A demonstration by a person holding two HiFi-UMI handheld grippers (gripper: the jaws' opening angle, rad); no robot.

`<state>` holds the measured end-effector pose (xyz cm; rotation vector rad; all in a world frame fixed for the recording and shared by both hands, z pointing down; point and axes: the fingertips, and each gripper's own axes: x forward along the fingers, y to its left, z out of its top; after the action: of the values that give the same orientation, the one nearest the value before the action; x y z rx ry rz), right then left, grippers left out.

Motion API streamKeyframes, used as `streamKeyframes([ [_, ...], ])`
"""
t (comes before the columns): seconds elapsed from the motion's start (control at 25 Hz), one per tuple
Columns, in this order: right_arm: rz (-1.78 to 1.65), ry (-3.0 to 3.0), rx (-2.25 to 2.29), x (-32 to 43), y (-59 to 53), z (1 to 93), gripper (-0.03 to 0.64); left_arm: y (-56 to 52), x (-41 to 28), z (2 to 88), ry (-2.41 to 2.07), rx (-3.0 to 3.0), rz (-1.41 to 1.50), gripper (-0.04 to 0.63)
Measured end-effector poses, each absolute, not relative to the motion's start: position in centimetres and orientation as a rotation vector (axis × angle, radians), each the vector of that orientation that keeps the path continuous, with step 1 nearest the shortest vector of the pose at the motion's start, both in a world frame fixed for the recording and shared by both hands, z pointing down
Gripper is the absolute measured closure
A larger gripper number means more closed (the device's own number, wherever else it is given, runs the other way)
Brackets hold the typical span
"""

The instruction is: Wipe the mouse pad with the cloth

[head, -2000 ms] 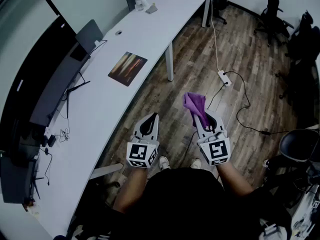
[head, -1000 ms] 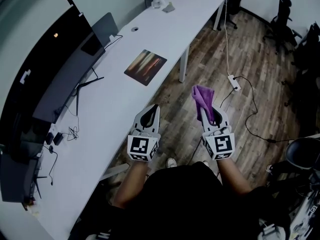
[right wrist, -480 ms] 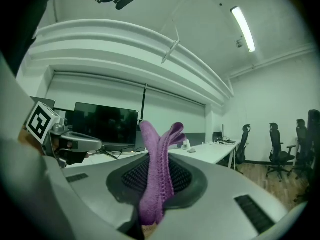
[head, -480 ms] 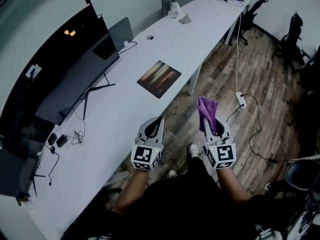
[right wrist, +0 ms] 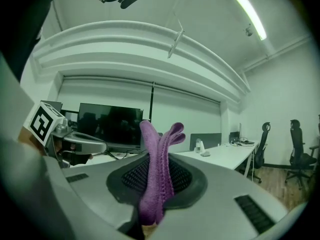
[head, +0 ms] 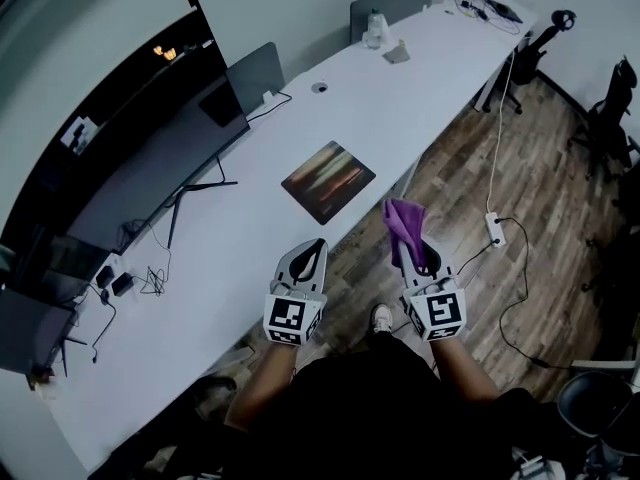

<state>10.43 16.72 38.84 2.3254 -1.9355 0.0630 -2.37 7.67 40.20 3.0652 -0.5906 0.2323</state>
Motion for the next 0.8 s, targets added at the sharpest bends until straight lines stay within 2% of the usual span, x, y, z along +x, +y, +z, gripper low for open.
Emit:
streamKeyframes([
  [0.48,0.094,-2.134,2.165,16.6,10.8,39.6,0.549,3.9,3.0,40.8,-0.829,3.019,0.312,0.574],
  [0.8,0.144,-2.244,2.027,18.0,8.2,41.1,0.549,2.5,5.3,41.2,-0.951,2.972,0.321,0.574],
])
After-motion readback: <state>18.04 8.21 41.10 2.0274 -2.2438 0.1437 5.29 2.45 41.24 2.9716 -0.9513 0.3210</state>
